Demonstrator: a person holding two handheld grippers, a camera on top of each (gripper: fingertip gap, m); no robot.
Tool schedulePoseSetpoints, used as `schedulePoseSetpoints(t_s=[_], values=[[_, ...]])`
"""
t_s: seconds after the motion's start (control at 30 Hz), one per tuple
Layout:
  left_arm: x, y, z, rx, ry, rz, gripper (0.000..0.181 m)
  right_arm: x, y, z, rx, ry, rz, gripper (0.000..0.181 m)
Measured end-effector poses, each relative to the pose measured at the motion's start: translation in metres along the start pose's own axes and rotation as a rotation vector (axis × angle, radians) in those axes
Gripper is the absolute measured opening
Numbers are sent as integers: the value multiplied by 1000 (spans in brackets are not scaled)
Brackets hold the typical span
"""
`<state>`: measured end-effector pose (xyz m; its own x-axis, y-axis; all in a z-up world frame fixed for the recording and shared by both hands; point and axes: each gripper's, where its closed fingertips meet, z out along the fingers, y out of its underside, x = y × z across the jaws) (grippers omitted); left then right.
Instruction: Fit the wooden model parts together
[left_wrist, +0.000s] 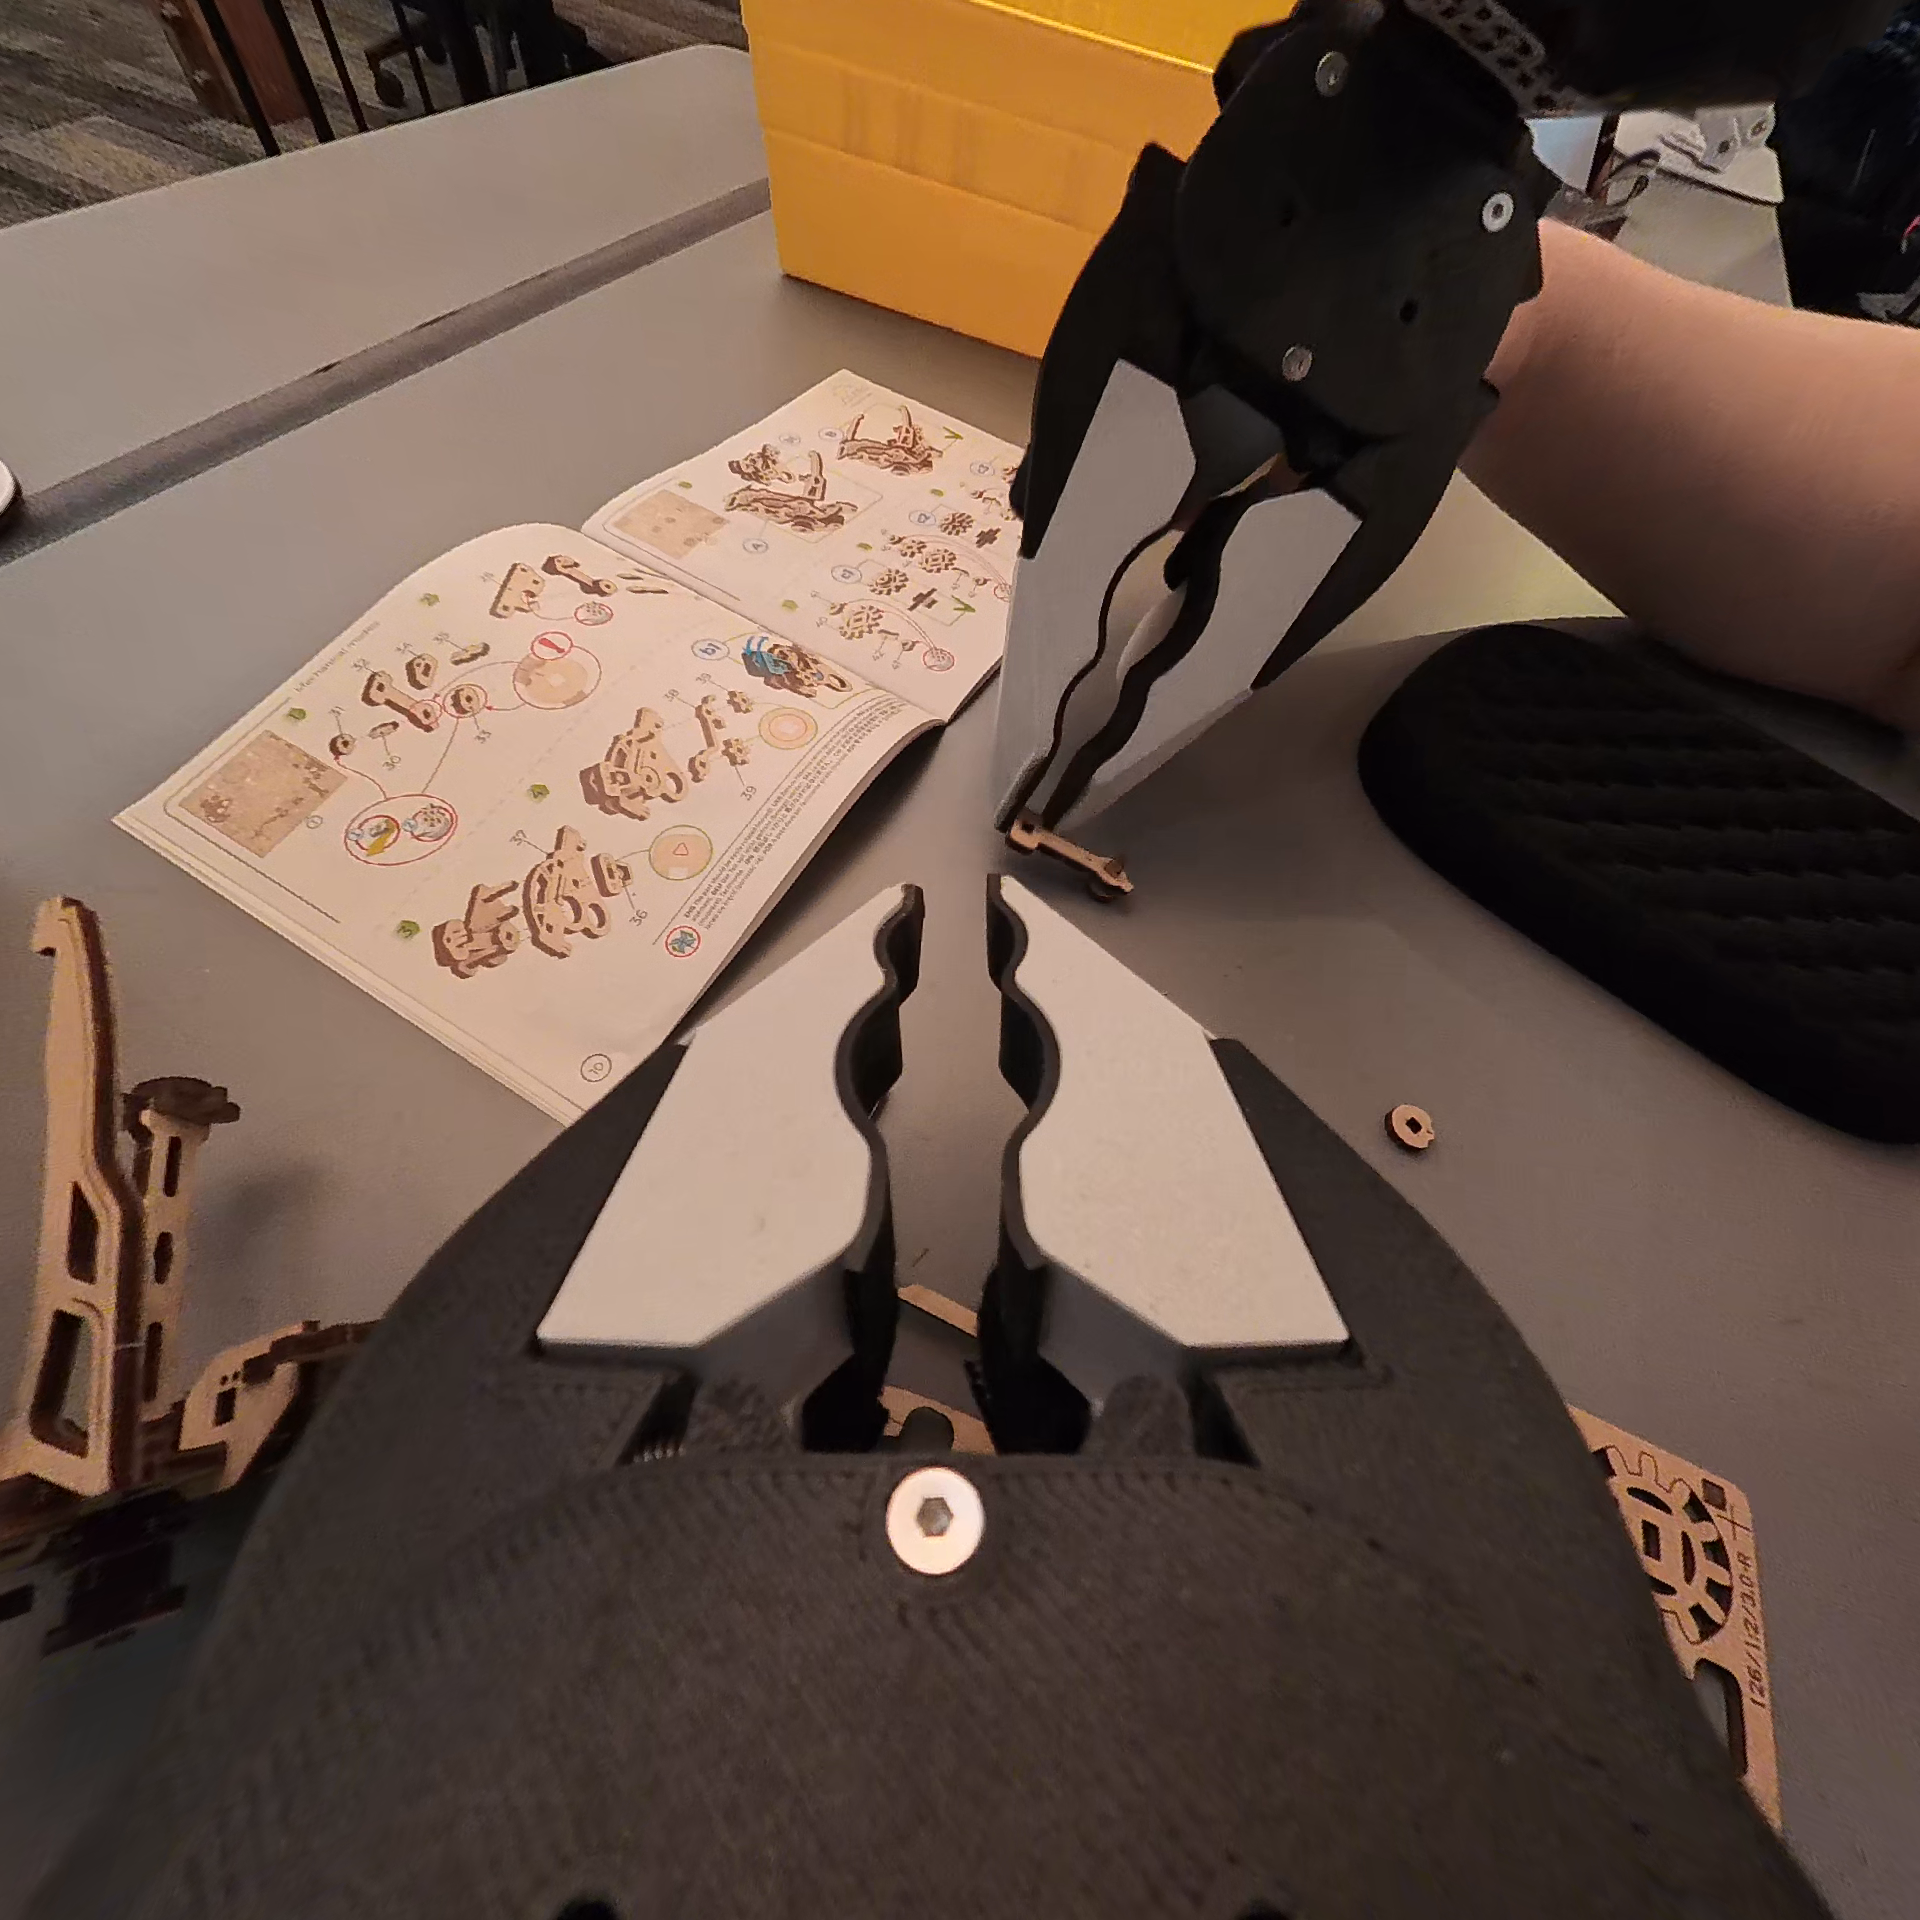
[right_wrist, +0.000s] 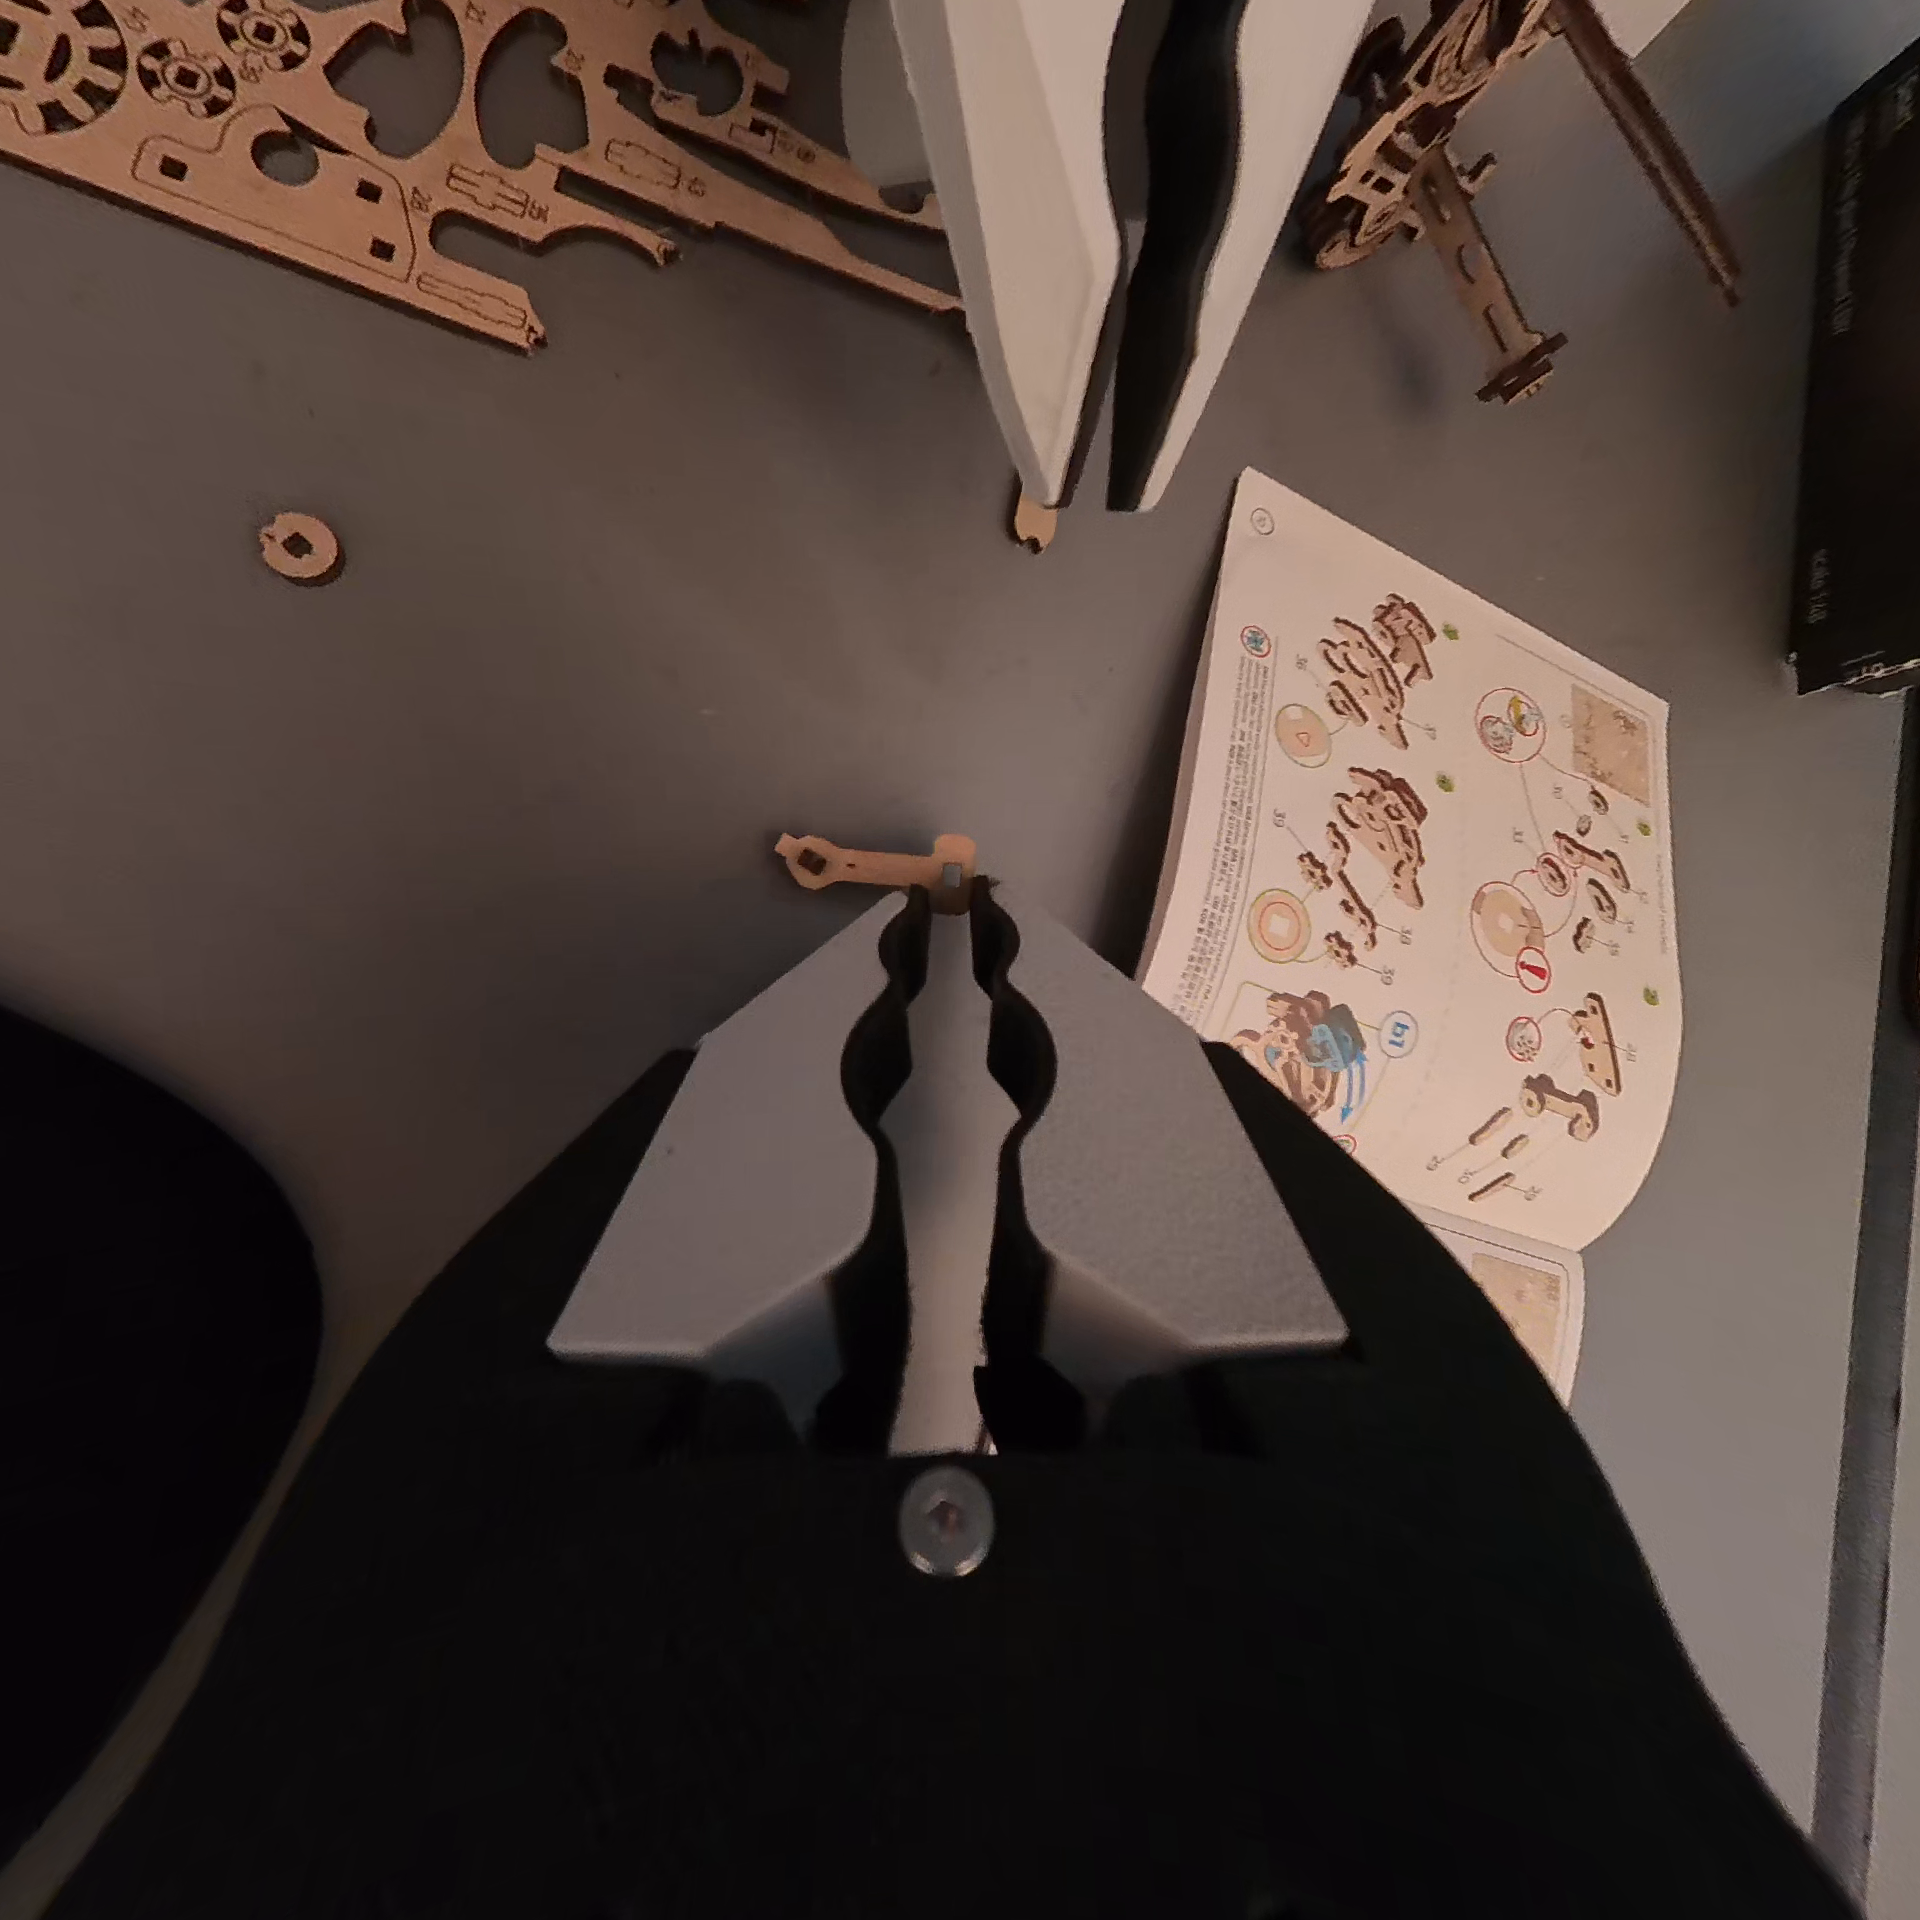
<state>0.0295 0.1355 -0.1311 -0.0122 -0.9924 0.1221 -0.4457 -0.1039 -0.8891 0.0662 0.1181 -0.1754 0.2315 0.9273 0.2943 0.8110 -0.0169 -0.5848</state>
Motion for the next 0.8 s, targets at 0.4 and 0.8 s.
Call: schedulePoseSetpoints(t_s=[0.4,0.8], values=[[-1,1,1,-5,-4,0,9,2,0,1,-143,97,-102,7],[-1,2,1,-12,-8,0,10,3,1,2,-156,125,-116,8]])
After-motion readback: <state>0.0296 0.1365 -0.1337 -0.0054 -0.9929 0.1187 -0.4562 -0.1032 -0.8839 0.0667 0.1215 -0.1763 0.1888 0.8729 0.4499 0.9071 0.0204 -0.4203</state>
